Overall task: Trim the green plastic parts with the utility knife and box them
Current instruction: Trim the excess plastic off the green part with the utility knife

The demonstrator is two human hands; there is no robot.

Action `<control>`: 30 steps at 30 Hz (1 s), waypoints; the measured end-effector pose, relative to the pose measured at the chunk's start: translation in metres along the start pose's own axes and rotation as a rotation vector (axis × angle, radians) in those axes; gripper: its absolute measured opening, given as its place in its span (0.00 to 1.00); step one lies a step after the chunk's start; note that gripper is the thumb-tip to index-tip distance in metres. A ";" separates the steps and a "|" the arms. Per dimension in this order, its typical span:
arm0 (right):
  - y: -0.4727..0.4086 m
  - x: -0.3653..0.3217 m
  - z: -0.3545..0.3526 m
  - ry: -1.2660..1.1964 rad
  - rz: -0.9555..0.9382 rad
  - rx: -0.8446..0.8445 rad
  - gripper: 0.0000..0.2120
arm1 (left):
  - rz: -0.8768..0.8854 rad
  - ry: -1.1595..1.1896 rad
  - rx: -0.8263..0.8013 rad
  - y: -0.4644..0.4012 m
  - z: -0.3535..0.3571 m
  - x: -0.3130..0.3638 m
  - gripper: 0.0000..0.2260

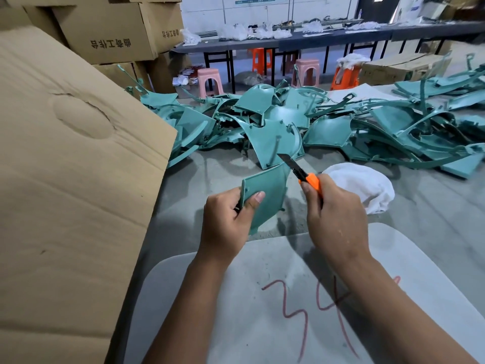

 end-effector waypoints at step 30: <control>-0.008 0.030 -0.015 -0.386 0.075 0.038 0.08 | 0.341 -0.154 0.049 0.006 -0.008 0.038 0.24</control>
Point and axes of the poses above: each hand's wrist, its own y-axis away from the middle knuckle, its own z-axis out of the palm, x = y × z, the point moved 7 cm from there along -y, towards the middle knuckle, and after that the axes turned 10 degrees about y, right-handed, at the moved point
